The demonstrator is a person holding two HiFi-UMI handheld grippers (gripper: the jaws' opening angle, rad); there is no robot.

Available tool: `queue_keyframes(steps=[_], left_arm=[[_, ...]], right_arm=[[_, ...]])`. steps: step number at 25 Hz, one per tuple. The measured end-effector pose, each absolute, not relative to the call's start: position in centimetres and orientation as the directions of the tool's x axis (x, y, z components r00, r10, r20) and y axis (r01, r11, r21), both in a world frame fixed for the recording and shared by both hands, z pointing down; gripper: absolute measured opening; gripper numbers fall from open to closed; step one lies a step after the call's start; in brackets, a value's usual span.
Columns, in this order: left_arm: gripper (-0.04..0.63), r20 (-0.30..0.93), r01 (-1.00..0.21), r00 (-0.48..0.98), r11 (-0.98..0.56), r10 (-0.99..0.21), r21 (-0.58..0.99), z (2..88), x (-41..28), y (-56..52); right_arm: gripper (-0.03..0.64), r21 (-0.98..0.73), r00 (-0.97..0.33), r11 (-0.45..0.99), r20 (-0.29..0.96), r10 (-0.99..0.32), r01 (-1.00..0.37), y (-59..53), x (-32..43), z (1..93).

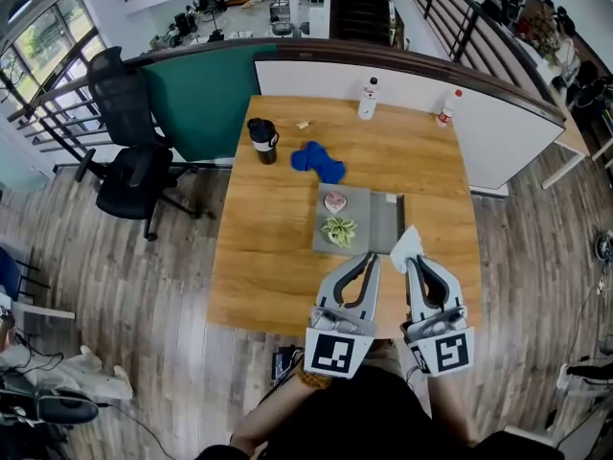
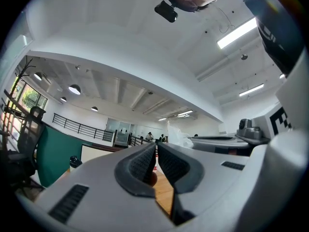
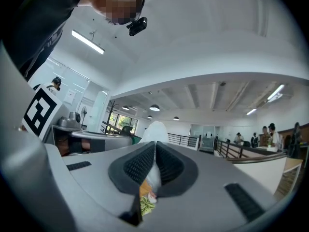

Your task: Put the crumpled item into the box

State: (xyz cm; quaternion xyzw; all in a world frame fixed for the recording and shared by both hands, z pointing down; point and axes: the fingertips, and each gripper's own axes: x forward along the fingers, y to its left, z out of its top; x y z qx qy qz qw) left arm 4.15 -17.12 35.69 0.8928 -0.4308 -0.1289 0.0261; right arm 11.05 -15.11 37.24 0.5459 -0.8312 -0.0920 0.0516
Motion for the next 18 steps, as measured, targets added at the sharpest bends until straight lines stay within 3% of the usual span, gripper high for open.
queue_keyframes(steps=[18], left_arm=[[0.032, -0.202, -0.747, 0.609, -0.641, -0.767, 0.179, 37.3, 5.6, -18.8]], right_arm=[[0.015, 0.192, -0.427, 0.45, 0.151, -0.891, -0.872, -19.4, 12.5, 44.7]])
